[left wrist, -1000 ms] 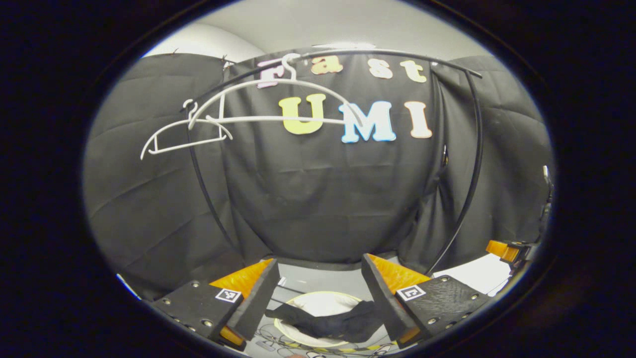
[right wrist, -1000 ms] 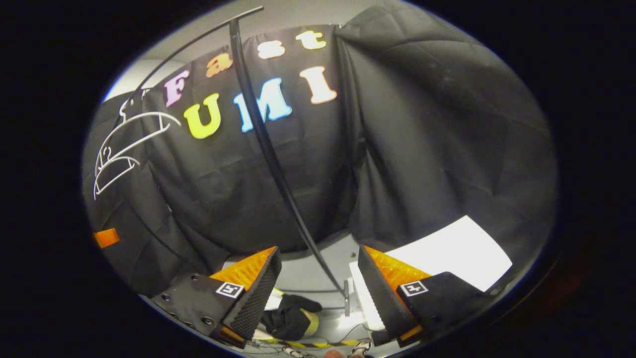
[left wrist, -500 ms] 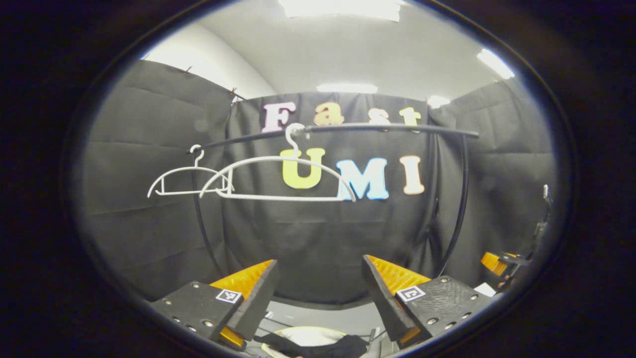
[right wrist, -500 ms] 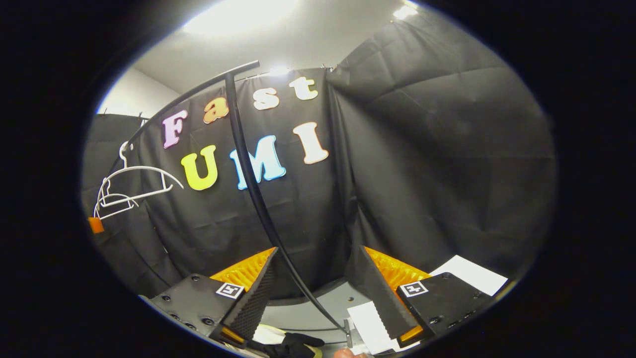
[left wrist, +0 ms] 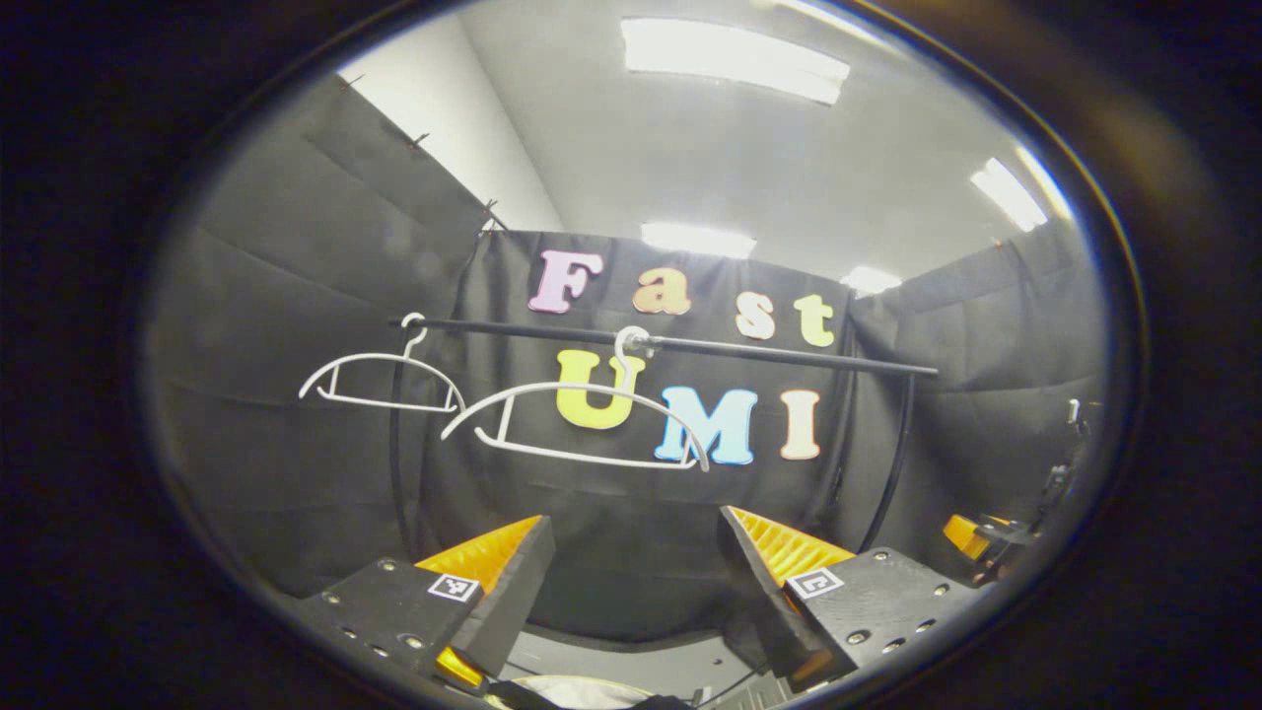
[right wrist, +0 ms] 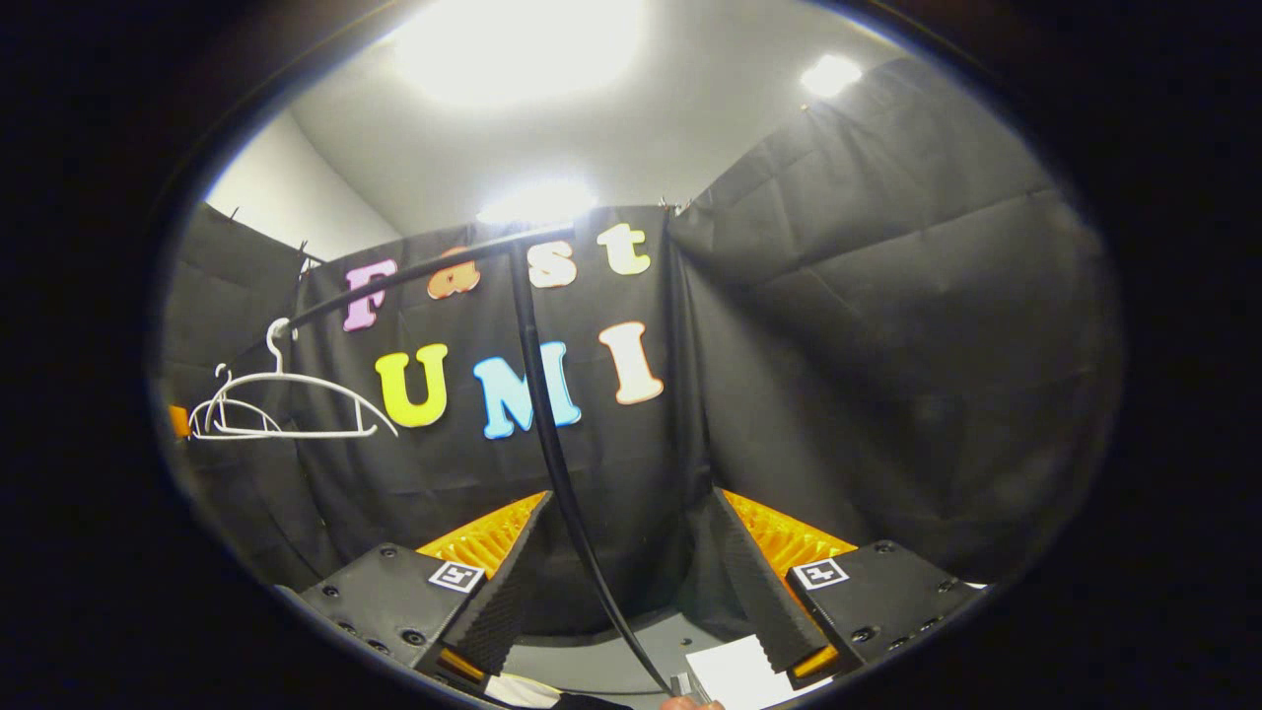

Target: Grasp the clothes on the hanger with both hands and then place them into the laundry hamper below.

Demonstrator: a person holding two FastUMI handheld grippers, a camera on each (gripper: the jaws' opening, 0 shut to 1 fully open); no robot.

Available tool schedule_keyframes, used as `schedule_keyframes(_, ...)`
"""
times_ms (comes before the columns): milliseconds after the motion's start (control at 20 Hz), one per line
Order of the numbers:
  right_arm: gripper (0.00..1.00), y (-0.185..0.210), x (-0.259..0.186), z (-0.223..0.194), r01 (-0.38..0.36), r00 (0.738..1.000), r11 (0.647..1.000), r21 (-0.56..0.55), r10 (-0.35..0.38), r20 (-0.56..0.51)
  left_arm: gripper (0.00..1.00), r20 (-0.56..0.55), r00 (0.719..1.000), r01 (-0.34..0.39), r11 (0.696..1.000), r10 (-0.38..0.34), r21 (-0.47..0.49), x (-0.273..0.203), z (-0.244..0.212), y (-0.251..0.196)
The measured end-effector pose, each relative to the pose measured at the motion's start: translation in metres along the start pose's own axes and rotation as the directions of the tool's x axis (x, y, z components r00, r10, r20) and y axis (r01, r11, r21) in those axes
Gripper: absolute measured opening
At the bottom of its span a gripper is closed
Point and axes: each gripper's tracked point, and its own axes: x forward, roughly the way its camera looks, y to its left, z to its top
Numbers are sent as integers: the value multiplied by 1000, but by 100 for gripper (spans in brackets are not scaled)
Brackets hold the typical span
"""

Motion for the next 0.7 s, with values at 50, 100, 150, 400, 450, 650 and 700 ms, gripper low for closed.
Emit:
schedule_keyframes(50, 92, -8, -5, 1, 28, 1000, 1000, 11, -28, 5, 98, 6, 1000, 3, 1000, -3, -2, -7, 0, 7)
schedule_keyframes(100, 92, -11, -10, -1, 45, 999, 999, 22, -45, 3, 98, 16, 1000, -1, 1000, 1, 4, -13, 1, 14)
schedule_keyframes(150, 92, -10, -12, -3, 54, 999, 998, 34, -54, -5, 98, 30, 1000, 1, 1000, -1, 13, -21, 4, 20)
schedule_keyframes(400, 98, 21, -15, -11, 28, 999, 1000, 0, -28, -22, 98, 14, 1000, 18, 999, -18, 44, -46, -5, 36)
schedule_keyframes(450, 98, 32, -16, -11, 7, 1000, 1000, -5, -7, -28, 98, 4, 1000, 19, 999, -19, 48, -49, -10, 38)
schedule_keyframes(650, 98, 69, -18, -14, -62, 997, 998, -17, 61, -35, 96, 4, 1000, 7, 999, -7, 47, -54, -32, 47)
schedule_keyframes(700, 98, 79, -17, -16, -77, 996, 997, -16, 76, -40, 98, 2, 1000, 0, 999, 0, 48, -54, -33, 51)
